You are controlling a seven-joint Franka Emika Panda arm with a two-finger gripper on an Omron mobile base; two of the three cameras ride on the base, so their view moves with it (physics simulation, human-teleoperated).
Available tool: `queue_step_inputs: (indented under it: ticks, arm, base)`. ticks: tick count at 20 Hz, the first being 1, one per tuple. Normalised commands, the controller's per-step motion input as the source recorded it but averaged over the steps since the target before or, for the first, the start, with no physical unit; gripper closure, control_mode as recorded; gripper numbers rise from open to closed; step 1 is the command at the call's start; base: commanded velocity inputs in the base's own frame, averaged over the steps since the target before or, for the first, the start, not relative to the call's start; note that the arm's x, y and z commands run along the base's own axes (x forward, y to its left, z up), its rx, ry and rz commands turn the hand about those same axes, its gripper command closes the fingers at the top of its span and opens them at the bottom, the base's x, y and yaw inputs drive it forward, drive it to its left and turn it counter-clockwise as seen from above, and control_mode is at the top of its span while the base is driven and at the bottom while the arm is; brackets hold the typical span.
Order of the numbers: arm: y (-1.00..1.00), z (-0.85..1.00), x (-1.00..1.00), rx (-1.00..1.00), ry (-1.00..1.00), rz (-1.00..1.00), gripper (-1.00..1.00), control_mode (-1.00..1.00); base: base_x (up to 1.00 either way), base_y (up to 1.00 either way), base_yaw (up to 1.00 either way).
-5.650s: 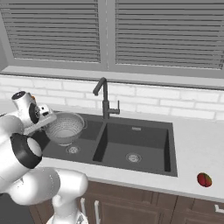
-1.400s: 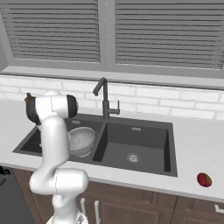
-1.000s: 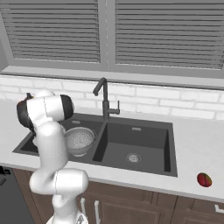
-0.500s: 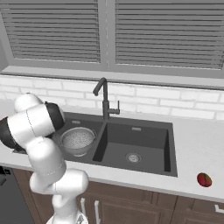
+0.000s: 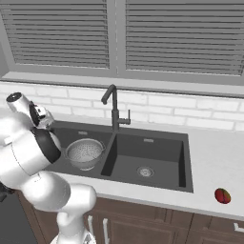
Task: Put the colander in the sink, put the mango, mango in the colander, and turn on the sink faucet and pour water over the colander.
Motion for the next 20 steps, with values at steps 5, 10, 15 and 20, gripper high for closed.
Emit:
queue_step_inputs:
  ticks: [5, 10, 15, 20]
  arm:
    - [0.71, 0.29, -0.64, 0.07, 0.03, 0.00, -1.00, -1.00]
    - [0.79, 0.00, -0.66, 0.05, 0.03, 0.00, -1.00, -1.00]
    - [0.73, 0.00, -0.36, 0.07, 0.03, -0.01, -1.00, -1.00]
    - [0.67, 0.00, -0.10, 0.07, 0.04, -0.02, -1.00, -1.00]
  base:
    - [0.00, 0.00, 0.00]
    - [0.00, 0.00, 0.00]
    - [0.00, 0.00, 0.00]
    - [0.00, 0.00, 0.00]
